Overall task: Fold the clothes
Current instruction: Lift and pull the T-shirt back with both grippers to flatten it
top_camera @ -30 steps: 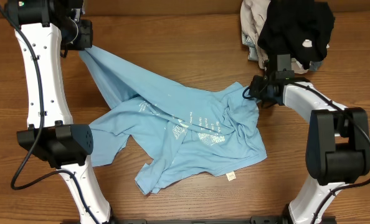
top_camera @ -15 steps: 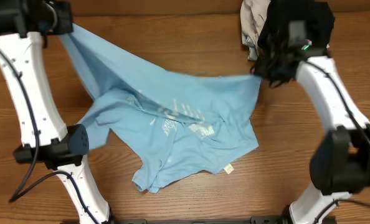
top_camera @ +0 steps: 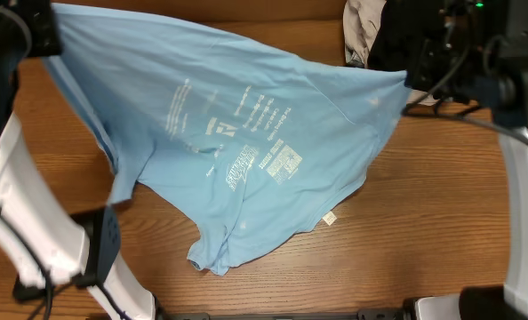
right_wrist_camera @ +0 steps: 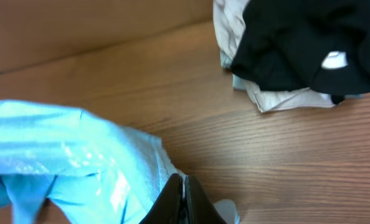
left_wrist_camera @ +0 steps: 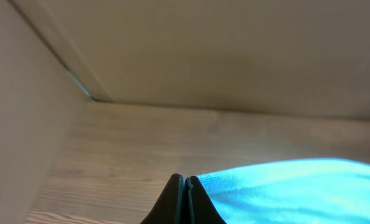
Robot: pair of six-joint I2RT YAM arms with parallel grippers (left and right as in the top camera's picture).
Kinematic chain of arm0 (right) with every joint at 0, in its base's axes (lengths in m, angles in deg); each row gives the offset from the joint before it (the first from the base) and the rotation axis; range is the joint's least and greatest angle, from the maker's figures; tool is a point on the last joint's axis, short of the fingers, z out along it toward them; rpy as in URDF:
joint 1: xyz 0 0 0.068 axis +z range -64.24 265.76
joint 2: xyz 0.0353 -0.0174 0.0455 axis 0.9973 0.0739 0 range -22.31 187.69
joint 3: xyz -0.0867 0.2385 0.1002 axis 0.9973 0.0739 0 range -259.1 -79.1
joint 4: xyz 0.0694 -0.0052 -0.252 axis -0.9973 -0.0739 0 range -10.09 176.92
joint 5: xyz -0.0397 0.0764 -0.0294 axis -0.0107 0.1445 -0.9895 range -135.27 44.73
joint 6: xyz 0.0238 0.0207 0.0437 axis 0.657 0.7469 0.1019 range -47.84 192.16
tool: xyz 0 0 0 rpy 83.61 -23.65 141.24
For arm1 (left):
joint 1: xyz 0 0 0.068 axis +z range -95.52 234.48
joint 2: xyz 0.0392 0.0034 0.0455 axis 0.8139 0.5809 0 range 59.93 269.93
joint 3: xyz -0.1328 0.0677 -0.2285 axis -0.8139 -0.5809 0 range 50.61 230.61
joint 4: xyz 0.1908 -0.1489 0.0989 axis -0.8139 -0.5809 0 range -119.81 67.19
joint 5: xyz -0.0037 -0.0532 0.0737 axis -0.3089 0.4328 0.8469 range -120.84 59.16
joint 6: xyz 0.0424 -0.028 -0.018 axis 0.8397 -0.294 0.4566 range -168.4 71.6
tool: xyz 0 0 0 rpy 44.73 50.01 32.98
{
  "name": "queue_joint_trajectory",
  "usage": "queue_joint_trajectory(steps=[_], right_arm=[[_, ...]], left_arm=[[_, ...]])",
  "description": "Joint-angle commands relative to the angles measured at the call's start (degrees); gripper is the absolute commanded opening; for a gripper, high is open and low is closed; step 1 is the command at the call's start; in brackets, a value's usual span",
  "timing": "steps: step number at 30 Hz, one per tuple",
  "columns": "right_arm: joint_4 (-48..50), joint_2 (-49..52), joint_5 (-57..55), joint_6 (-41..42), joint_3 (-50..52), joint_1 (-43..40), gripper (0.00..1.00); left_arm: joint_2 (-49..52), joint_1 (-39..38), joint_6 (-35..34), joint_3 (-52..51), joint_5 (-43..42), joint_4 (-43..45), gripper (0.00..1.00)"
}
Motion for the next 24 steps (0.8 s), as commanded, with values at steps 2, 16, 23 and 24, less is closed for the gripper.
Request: queue_joint_trajectory(steps=[2, 16, 23, 24], right_arm=[[-1.9, -9.0, -0.1, -0.7, -6.7, -0.1, 0.04], [-10.3, -27.4, -1.8, -2.5, -21.0, -0.1, 0.04], [-10.5, -25.4, -2.9, -3.9, -21.0, -0.1, 0.04], [-10.1, -24.4, -2.4, -4.0, -20.6, -0.1, 0.04]], left_arm=[[-9.8, 3.9, 0.2, 1.6, 2.5, 0.3, 0.04], [-33.6, 12.9, -5.1, 0.2, 9.5, 1.4, 0.04], [-33.6, 12.9, -5.2, -8.1, 11.4, 3.1, 0.04], [-33.2, 12.9, -5.2, -10.2, 12.4, 3.7, 0.04]])
